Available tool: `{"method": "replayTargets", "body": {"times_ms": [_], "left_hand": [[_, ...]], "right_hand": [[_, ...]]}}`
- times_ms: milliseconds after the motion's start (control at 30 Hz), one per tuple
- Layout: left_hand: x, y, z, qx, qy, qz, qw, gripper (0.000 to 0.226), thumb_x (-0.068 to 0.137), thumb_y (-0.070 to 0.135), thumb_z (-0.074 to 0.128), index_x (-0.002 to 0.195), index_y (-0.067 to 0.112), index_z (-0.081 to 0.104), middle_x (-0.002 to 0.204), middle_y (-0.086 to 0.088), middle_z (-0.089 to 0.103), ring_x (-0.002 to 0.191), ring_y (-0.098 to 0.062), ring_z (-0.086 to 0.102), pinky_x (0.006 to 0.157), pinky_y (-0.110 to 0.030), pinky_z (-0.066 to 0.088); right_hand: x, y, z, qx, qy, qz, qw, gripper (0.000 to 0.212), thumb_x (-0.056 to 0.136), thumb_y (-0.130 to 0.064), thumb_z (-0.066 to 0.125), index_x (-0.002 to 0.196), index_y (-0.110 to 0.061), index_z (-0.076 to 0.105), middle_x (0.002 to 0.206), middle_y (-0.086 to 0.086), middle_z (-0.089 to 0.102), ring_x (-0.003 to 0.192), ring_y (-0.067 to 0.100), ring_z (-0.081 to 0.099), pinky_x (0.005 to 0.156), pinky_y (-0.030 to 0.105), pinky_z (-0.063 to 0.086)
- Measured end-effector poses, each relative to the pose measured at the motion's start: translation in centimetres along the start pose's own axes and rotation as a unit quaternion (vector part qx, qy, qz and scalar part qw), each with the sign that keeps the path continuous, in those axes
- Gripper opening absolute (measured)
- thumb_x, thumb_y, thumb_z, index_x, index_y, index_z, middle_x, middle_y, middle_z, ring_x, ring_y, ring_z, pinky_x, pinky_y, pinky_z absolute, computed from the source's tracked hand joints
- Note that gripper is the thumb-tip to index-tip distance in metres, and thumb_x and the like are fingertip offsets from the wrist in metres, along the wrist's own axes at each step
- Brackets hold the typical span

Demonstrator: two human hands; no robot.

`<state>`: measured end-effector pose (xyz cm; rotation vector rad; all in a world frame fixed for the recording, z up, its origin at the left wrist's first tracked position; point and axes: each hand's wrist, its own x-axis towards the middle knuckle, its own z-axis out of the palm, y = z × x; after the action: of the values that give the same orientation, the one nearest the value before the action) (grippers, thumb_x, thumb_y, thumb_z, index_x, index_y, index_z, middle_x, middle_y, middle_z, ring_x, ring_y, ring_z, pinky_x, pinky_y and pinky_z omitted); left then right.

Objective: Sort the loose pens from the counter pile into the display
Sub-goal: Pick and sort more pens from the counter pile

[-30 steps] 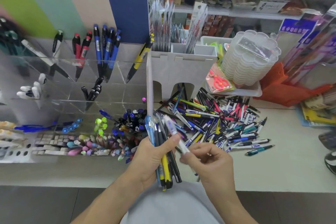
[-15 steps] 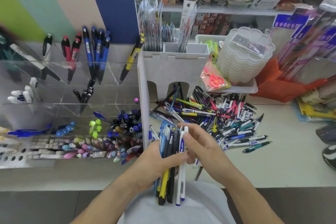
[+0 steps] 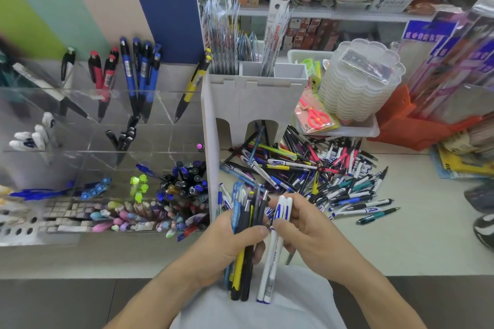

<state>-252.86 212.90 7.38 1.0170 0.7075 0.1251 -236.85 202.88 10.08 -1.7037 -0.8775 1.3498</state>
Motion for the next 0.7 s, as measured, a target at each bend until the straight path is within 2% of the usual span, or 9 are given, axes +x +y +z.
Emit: {"method": "replayTargets", "body": {"times_ms": [100,167,200,267,333,400,467,600,700], "left_hand": [[0.1,-0.2,-0.2,-0.06,-0.013,-0.002,0.998,0.025,0.08,0.013,0.068,0.103,0.005,0.061,0.065,-0.016,0.054,0.059,-0.026,0.051,0.061,-0.035,0.045],[0.1,-0.4,-0.3,-0.1,-0.035,0.007,0.994,0.028,0.076,0.011,0.071,0.102,0.007,0.062,0.065,-0.013,0.05,0.059,-0.025,0.051,0.07,-0.041,0.045],[0.1,-0.5,-0.4,-0.115,-0.051,0.015,0.992,0.029,0.075,0.012,0.074,0.102,0.008,0.063,0.065,-0.011,0.048,0.059,-0.025,0.05,0.077,-0.044,0.043],[0.0,-0.6,-0.5,-0.141,-0.09,0.029,0.985,0.027,0.077,0.012,0.074,0.102,0.009,0.065,0.061,-0.008,0.044,0.055,-0.022,0.045,0.079,-0.045,0.04],[-0.2,-0.4,-0.5,-0.176,-0.136,0.029,0.975,0.029,0.079,0.004,0.069,0.107,0.002,0.062,0.059,-0.006,0.035,0.05,-0.018,0.037,0.07,-0.04,0.037],[-0.3,-0.2,-0.4,-0.202,-0.181,0.017,0.963,0.035,0.077,0.0,0.063,0.108,-0.014,0.051,0.057,-0.006,0.031,0.047,-0.016,0.034,0.065,-0.035,0.034],[-0.3,0.2,-0.4,-0.191,-0.208,0.012,0.959,0.041,0.076,0.001,0.059,0.096,-0.027,0.038,0.054,-0.004,0.033,0.045,-0.015,0.035,0.064,-0.034,0.036],[-0.7,0.5,-0.4,-0.204,-0.23,0.021,0.951,0.017,0.076,0.002,0.053,0.09,-0.006,0.05,0.073,-0.012,0.045,0.046,-0.013,0.043,0.066,-0.034,0.039],[-0.7,0.4,-0.6,-0.211,-0.242,0.021,0.947,0.021,0.077,0.0,0.052,0.097,-0.002,0.056,0.085,-0.014,0.053,0.056,-0.017,0.052,0.071,-0.037,0.046]], "right_hand": [[-0.1,-0.3,0.4,0.119,0.043,0.002,0.992,0.017,0.106,-0.022,0.049,0.095,-0.012,0.057,0.07,-0.007,0.062,0.068,0.008,0.064,0.072,0.025,0.05],[0.6,-0.7,-0.2,0.217,0.086,-0.009,0.972,0.024,0.104,-0.027,0.047,0.088,-0.014,0.059,0.076,0.004,0.067,0.078,0.023,0.07,0.08,0.039,0.054],[1.0,-1.1,-0.5,0.279,0.089,-0.019,0.956,0.025,0.106,-0.021,0.043,0.087,-0.013,0.056,0.074,0.007,0.065,0.071,0.027,0.068,0.074,0.042,0.055],[2.0,-1.7,-1.1,0.345,0.06,-0.018,0.936,0.019,0.105,-0.009,0.038,0.091,-0.011,0.05,0.065,0.005,0.047,0.047,0.019,0.044,0.047,0.03,0.041],[2.9,-1.9,-1.2,0.24,0.03,-0.005,0.97,0.009,0.103,-0.003,0.045,0.101,-0.01,0.052,0.06,0.0,0.035,0.043,0.013,0.022,0.041,0.023,0.02],[3.6,-2.1,-0.7,0.1,-0.028,-0.008,0.995,0.011,0.1,-0.009,0.058,0.11,-0.011,0.061,0.054,-0.002,0.043,0.045,0.014,0.024,0.041,0.023,0.019],[3.9,-2.3,-0.2,0.065,-0.083,-0.013,0.994,0.012,0.101,-0.016,0.06,0.11,-0.016,0.067,0.052,0.0,0.05,0.047,0.015,0.029,0.044,0.026,0.02],[4.4,-2.9,-0.2,0.069,-0.109,-0.043,0.991,0.016,0.096,-0.025,0.066,0.098,-0.009,0.067,0.057,0.005,0.047,0.045,0.012,0.033,0.042,0.025,0.021],[4.5,-2.9,-0.2,0.065,-0.125,-0.045,0.989,0.02,0.091,-0.032,0.068,0.097,-0.013,0.068,0.063,0.008,0.046,0.049,0.012,0.034,0.046,0.028,0.022]]}}
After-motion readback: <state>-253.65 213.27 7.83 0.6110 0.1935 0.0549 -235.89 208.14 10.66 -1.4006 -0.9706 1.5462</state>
